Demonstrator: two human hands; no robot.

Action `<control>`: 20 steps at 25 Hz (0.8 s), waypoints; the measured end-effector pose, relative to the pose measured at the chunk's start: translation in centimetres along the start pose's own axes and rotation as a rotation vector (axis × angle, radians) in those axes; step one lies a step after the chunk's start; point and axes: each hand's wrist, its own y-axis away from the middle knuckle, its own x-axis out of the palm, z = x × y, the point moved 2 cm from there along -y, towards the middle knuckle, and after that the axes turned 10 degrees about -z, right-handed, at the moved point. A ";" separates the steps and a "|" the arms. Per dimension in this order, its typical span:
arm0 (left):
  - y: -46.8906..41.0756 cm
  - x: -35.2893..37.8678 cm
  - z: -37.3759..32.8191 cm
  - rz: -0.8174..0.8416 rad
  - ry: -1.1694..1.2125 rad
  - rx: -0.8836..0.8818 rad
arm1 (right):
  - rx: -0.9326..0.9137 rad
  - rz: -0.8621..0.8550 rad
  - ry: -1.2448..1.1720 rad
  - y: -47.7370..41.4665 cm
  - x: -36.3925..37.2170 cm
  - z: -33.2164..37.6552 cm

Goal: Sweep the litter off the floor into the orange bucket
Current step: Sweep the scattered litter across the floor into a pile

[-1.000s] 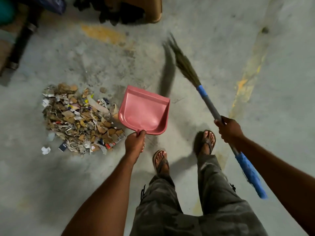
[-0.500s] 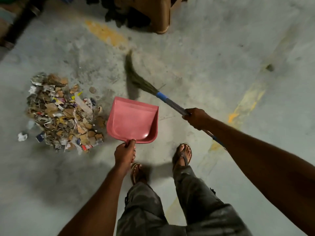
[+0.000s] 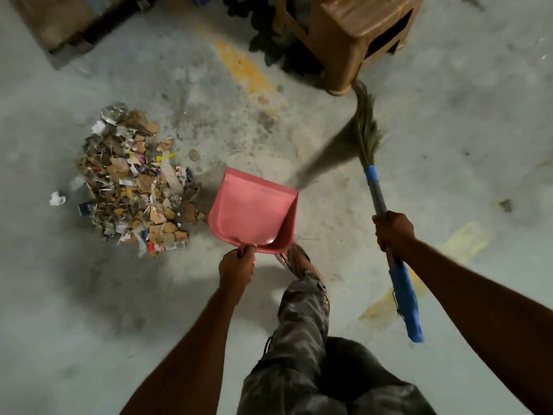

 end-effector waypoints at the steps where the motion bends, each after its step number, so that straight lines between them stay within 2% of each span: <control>1: -0.8 0.3 -0.1 -0.005 -0.001 -0.010 | -0.016 0.043 0.047 -0.8 0.9 1.4; 3: -2.1 0.6 -0.3 -0.028 0.056 -0.053 | -0.138 0.154 0.188 -1.2 3.8 4.8; 7: -4.0 -1.4 -0.8 -0.081 0.087 -0.102 | -0.524 0.417 0.398 0.9 10.5 13.3; 10: -5.3 -3.3 -2.2 -0.144 0.192 -0.188 | -0.687 0.420 0.440 2.3 12.5 18.3; 16: -7.5 -5.3 -6.0 -0.199 0.355 -0.254 | -0.652 0.229 0.397 0.3 9.1 23.4; 20: -9.0 -5.5 -7.0 -0.259 0.382 -0.280 | -0.575 0.345 0.493 -2.2 14.2 28.7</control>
